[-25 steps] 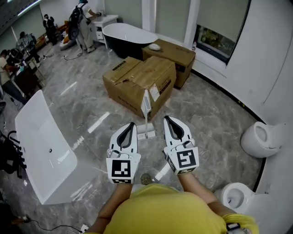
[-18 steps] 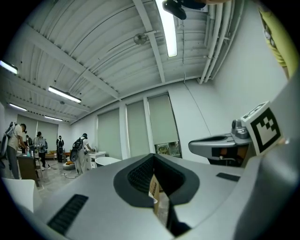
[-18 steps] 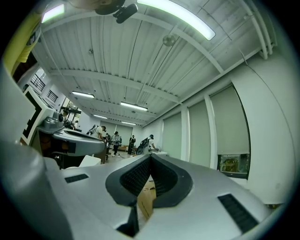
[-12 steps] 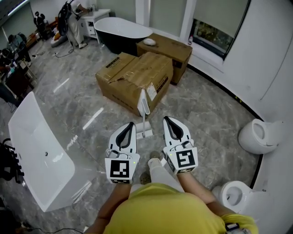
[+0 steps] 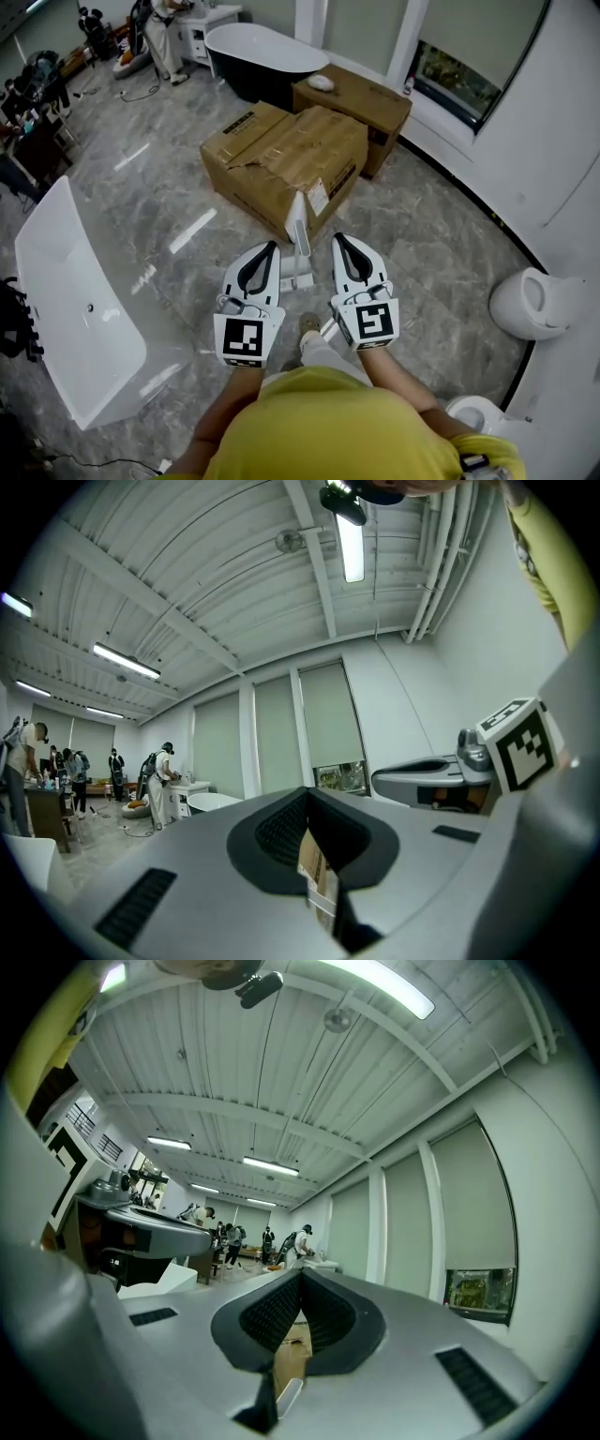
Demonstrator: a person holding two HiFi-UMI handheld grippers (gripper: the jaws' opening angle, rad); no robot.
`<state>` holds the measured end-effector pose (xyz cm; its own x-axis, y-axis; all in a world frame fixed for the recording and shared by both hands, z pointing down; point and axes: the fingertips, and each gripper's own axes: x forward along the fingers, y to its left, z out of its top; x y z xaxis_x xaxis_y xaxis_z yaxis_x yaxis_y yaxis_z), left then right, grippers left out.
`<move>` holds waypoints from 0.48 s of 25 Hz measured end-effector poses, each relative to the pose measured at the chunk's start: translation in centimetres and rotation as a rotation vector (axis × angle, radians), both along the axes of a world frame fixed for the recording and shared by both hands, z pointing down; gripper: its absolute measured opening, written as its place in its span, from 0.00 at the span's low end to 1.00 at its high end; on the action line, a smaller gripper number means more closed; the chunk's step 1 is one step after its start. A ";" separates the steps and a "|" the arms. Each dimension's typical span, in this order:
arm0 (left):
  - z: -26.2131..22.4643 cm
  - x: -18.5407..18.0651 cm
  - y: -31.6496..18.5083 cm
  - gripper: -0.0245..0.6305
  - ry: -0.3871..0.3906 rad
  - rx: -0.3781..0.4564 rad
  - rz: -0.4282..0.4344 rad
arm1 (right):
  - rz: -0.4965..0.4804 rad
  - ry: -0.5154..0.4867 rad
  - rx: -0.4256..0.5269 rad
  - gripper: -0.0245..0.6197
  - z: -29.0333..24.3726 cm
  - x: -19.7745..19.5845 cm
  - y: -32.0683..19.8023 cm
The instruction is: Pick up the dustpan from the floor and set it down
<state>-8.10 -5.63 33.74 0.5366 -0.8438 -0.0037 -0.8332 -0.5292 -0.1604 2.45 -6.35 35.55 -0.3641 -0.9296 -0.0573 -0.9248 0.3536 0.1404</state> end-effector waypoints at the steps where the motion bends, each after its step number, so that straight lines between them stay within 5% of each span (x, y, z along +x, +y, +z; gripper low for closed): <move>1: 0.2 0.2 -1.0 0.04 -0.003 -0.002 -0.001 | -0.003 0.002 -0.004 0.05 0.3 0.2 -1.0; 12: 3.2 1.9 -10.4 0.04 -0.002 -0.044 -0.058 | -0.112 0.090 -0.102 0.06 7.4 1.4 -11.6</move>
